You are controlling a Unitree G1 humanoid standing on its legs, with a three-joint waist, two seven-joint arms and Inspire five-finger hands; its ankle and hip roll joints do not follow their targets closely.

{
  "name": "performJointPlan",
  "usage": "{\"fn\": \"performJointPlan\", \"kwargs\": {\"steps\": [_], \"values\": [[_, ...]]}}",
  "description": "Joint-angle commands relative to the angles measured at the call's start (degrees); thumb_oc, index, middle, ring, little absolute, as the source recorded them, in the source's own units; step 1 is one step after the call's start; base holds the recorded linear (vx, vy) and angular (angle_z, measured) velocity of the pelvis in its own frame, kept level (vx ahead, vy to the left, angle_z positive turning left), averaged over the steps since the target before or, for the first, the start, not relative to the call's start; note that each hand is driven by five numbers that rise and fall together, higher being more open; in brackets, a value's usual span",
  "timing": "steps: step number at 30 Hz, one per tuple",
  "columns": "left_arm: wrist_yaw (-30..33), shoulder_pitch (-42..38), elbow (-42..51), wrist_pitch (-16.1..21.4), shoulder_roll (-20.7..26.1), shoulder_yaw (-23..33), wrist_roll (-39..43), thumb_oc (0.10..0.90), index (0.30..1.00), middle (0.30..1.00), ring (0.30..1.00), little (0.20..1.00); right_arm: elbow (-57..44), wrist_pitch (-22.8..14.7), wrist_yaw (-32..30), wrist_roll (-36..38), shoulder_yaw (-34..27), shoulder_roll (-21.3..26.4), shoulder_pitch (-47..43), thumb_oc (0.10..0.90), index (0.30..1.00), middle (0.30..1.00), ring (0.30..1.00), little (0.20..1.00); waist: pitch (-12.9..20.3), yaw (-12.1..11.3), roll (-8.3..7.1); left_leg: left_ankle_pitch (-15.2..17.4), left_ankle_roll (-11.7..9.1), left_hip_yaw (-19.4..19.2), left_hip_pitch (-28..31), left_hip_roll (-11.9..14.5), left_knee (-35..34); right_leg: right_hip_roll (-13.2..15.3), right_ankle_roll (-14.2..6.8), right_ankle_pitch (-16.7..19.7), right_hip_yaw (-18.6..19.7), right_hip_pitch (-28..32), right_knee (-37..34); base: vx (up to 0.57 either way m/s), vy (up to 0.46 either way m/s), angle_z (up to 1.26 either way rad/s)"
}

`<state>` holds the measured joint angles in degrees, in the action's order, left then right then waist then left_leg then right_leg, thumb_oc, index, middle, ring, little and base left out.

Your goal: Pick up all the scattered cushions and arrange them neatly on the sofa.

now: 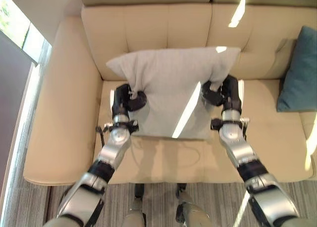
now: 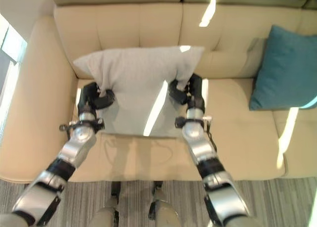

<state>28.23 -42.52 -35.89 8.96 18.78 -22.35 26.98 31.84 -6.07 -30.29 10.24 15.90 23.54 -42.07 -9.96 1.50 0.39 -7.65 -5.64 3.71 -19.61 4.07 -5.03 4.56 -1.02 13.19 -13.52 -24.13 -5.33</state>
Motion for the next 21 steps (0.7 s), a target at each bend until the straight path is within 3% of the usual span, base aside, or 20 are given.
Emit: {"fn": "performJointPlan", "kwargs": {"steps": [1,6,14,15,16,17,21], "values": [[-1.60,-16.72,3.84,9.57,-0.72,-6.62,-3.08,0.400,0.300,0.300,0.300,0.300,-4.50,-7.00,-0.59,-1.30,5.10,-0.28,-14.59,0.400,0.300,0.300,0.300,0.300,2.01,0.48,-0.95,6.05,1.26,-3.85,1.70,-2.73,0.03,0.84,-7.37,-9.66,2.14,4.66,0.33,-0.03,0.044,0.00],[-0.28,-27.43,-2.63,9.64,1.94,-8.35,-4.05,0.400,0.300,0.300,0.300,0.300,3.68,-6.60,-1.49,0.01,9.54,3.21,-27.38,0.400,0.300,0.300,0.300,0.300,0.95,0.04,-1.21,5.34,1.20,-3.61,-0.91,-3.22,0.82,1.14,-7.47,-8.81,2.48,2.48,0.33,0.00,0.006,0.02],[0.09,-36.35,-9.79,8.70,4.69,-10.60,-4.28,0.400,0.300,0.300,0.300,0.300,11.79,-6.02,-1.06,2.75,13.62,5.46,-36.12,0.400,0.300,0.300,0.300,0.300,-0.61,-0.73,-1.36,4.70,0.69,-3.26,-2.41,-3.45,0.77,1.23,-7.73,-8.60,2.44,1.09,0.33,0.00,0.002,0.02],[0.07,-36.98,-10.21,8.66,4.93,-10.69,-4.17,0.590,0.585,0.585,0.585,0.585,12.57,-5.99,-0.60,3.52,13.92,5.53,-36.60,0.475,0.413,0.413,0.413,0.413,-0.86,-0.80,-1.31,4.61,0.61,-3.31,-2.55,-3.48,0.69,1.24,-7.78,-8.56,2.38,0.84,0.33,0.00,0.000,0.00],[0.15,-37.59,-10.69,8.49,5.42,-10.79,-3.98,0.767,0.851,0.851,0.851,0.851,13.32,-5.86,-0.44,4.11,14.10,5.60,-36.78,0.726,0.789,0.789,0.789,0.789,-1.04,-0.90,-1.22,4.54,0.54,-3.31,-2.65,-3.53,0.60,1.24,-7.80,-8.55,2.36,0.74,0.33,-0.01,0.003,0.03],[0.20,-37.99,-10.86,8.36,5.80,-10.83,-3.96,0.800,0.900,0.900,0.900,0.900,14.14,-5.72,-0.22,4.48,14.41,5.81,-37.11,0.800,0.900,0.900,0.900,0.900,-1.34,-0.97,-1.13,4.40,0.49,-3.29,-2.86,-3.60,0.57,1.23,-7.81,-8.59,2.38,0.55,0.33,-0.01,0.003,0.04],[-0.10,-38.41,-11.47,8.12,7.18,-11.23,-3.76,0.800,0.900,0.900,0.900,0.900,15.22,-5.35,0.90,5.63,15.38,5.98,-36.70,0.800,0.900,0.900,0.900,0.900,-1.89,-1.04,-0.81,4.00,0.25,-3.22,-3.32,-3.84,0.21,1.11,-7.85,-8.46,2.14,-0.17,0.33,0.00,0.003,0.02]]}}
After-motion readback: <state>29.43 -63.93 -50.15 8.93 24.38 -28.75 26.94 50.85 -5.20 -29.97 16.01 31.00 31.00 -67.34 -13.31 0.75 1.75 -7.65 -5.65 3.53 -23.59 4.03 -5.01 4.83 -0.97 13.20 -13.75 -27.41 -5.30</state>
